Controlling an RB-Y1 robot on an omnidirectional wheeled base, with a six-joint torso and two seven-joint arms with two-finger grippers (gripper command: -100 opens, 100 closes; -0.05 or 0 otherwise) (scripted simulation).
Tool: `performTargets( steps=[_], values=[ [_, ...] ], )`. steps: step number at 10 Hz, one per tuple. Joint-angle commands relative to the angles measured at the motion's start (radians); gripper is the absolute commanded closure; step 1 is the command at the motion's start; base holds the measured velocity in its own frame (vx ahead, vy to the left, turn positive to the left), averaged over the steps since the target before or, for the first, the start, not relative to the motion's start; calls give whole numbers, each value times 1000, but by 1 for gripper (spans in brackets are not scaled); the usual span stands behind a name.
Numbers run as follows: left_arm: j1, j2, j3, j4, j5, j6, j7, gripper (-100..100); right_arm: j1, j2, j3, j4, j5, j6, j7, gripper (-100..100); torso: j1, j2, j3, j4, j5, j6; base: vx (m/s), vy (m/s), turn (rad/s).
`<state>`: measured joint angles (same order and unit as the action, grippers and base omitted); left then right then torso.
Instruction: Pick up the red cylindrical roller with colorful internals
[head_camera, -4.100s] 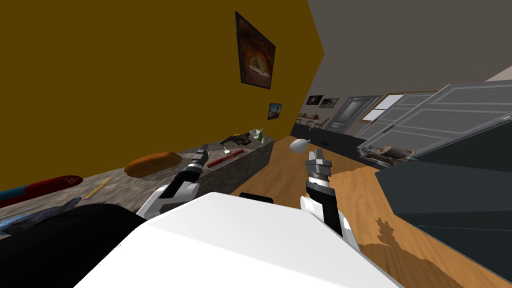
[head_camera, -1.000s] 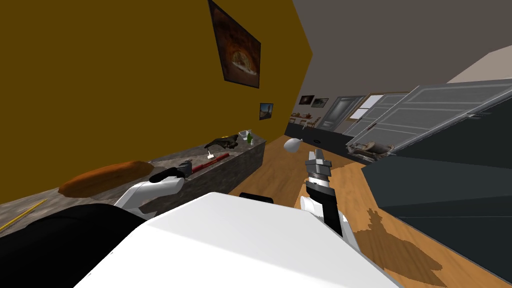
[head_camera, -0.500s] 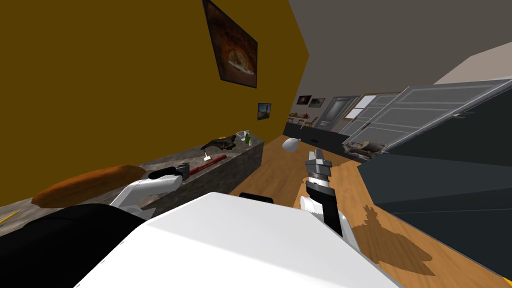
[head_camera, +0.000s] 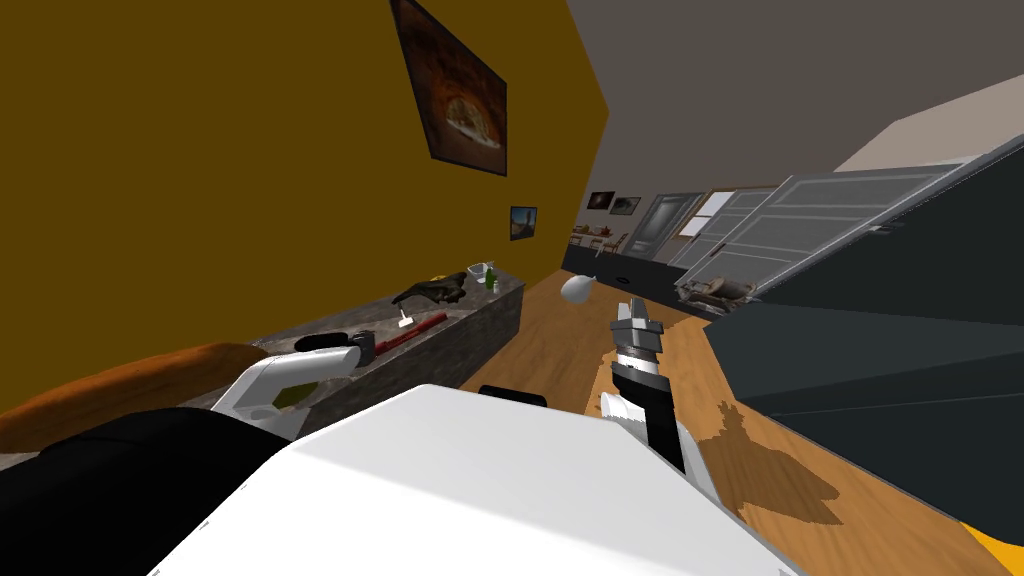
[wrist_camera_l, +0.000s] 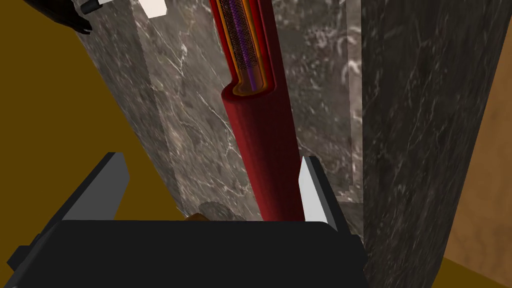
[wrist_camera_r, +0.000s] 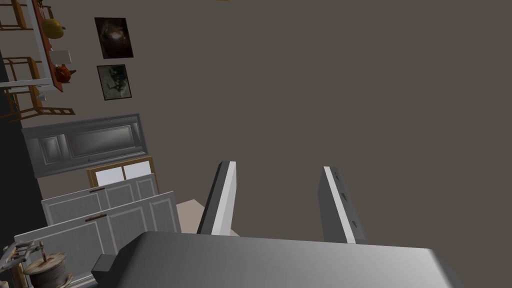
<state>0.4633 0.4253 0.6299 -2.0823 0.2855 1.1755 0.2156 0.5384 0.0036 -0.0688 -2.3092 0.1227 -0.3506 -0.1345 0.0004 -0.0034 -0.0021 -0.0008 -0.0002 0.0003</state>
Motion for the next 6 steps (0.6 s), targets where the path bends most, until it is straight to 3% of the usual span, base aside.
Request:
performTargets(
  steps=[1,6],
  values=[
    [-10,6,6,13,7,50,9,-100,0,0,0,0,0,0,0,0,0,0,0,0,0,0,38,3,-51],
    [-65,39,39,77,54,188,49,-100,0,0,0,0,0,0,0,0,1,1,1,0,0,0,38,10,-80]
  ],
)
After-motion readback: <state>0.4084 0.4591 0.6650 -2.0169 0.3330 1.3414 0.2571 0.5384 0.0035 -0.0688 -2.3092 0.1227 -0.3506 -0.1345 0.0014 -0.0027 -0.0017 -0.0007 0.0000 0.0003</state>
